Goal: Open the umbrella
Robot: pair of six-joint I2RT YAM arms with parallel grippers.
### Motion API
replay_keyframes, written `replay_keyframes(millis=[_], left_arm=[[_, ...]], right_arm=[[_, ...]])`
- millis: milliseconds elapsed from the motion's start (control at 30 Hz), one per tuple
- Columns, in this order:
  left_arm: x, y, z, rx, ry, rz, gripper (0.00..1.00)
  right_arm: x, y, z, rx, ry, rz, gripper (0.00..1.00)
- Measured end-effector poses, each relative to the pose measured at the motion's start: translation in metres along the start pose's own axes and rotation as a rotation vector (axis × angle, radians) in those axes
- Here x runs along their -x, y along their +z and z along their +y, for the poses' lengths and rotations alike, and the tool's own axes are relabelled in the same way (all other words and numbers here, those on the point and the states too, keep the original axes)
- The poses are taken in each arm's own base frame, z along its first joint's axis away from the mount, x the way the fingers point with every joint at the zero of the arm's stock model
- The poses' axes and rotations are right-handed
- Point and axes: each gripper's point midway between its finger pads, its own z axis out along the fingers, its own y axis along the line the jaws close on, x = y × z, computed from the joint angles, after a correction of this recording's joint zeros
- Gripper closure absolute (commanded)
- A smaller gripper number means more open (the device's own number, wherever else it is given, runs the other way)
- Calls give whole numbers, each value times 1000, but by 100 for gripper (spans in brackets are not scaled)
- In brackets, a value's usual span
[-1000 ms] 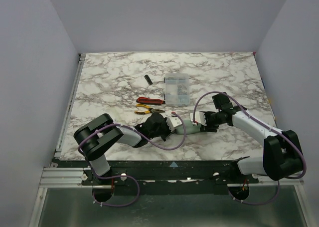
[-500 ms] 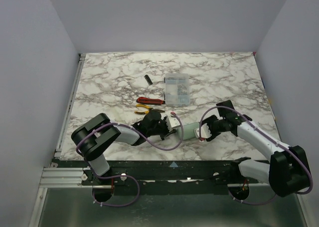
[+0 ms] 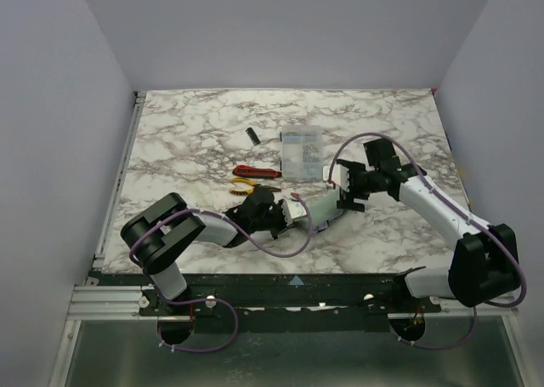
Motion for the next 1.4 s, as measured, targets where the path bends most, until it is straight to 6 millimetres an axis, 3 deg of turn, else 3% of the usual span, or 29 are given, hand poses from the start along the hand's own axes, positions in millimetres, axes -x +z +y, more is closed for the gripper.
replay_keyframes(millis=[133, 333, 433, 567, 833, 933, 1200, 1400], left_arm=[[1, 2, -5, -6, -5, 0, 100], [3, 4, -12, -20, -11, -2, 100], [4, 6, -19, -34, -8, -6, 100], [6, 12, -28, -53, -6, -4, 100], [14, 22, -37, -73, 7, -14, 100], [16, 24, -40, -81, 12, -15, 100], [15, 25, -44, -87, 9, -10, 100], [10, 21, -34, -55, -36, -8, 100]], right_arm=[[11, -29, -22, -106, 258, 5, 10], [7, -50, -27, -139, 771, 94, 12], [7, -44, -25, -119, 1040, 145, 12], [3, -31, -2, -73, 1324, 201, 12], [7, -4, 39, 75, 1593, 230, 17], [7, 8, 37, 103, 1623, 211, 31], [1, 25, 40, 144, 1643, 187, 96], [4, 27, 40, 192, 1592, 153, 100]])
